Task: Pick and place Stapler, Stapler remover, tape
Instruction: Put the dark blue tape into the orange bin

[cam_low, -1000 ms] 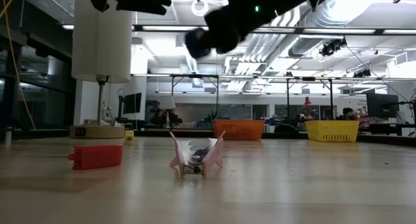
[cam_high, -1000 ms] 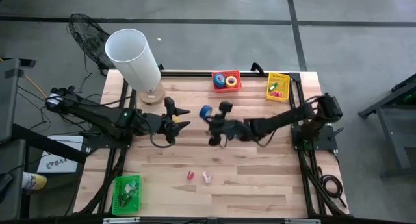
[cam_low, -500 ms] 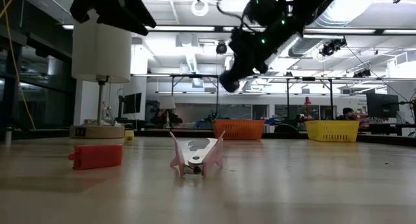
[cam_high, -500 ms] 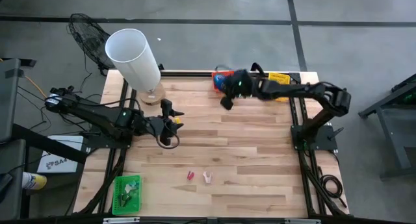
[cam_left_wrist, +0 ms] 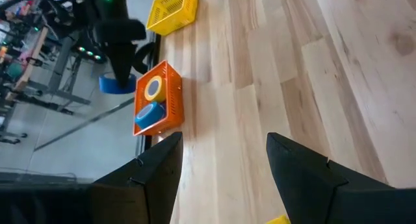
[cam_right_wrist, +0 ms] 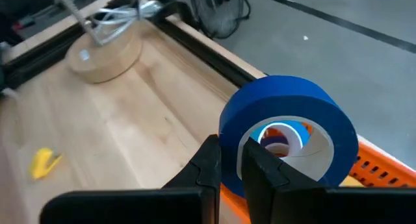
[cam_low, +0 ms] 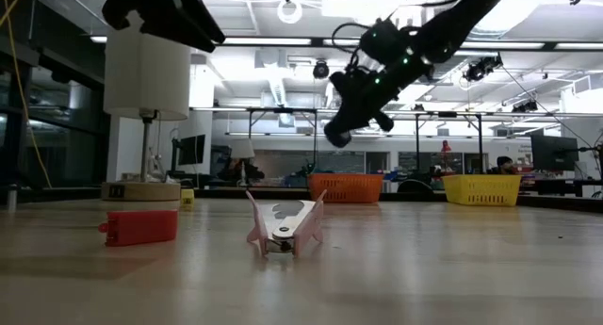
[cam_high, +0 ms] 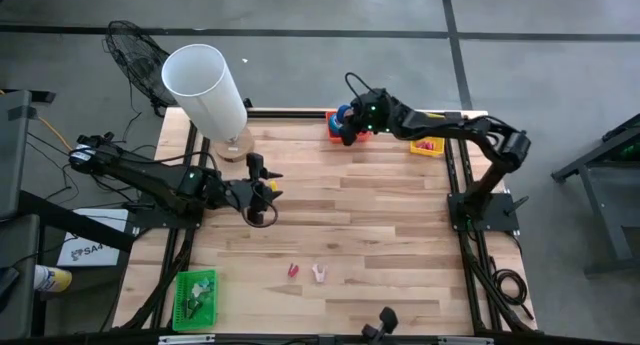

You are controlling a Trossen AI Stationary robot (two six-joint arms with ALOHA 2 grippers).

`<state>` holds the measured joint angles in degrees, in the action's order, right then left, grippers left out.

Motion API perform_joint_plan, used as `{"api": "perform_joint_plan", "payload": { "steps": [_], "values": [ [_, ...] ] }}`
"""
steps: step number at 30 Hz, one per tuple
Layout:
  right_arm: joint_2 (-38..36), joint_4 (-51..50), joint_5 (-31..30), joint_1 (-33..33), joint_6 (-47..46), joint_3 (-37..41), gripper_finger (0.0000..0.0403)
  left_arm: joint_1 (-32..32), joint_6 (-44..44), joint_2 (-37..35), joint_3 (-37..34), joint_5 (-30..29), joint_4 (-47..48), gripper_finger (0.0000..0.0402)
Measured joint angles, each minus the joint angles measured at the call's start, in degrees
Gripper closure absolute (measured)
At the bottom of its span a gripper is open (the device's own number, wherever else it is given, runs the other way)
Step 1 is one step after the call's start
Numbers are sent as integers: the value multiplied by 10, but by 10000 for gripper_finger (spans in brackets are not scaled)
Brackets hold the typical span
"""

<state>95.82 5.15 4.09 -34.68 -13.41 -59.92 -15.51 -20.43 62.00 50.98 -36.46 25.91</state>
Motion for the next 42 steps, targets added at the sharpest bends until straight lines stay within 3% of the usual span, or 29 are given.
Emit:
{"api": "perform_joint_plan", "payload": {
  "steps": [8, 17, 42],
  "values": [
    [62, 65, -61, -17, -47, 0, 374, -1, 34, 0, 0, 33, 9, 184],
    [81, 83, -124, -25, -57, 0, 374, -15, 32, 0, 0, 12, 9, 184],
    [144, 144, -144, -26, -87, 0, 373, -15, 42, 1, 0, 15, 14, 184]
  ]
}}
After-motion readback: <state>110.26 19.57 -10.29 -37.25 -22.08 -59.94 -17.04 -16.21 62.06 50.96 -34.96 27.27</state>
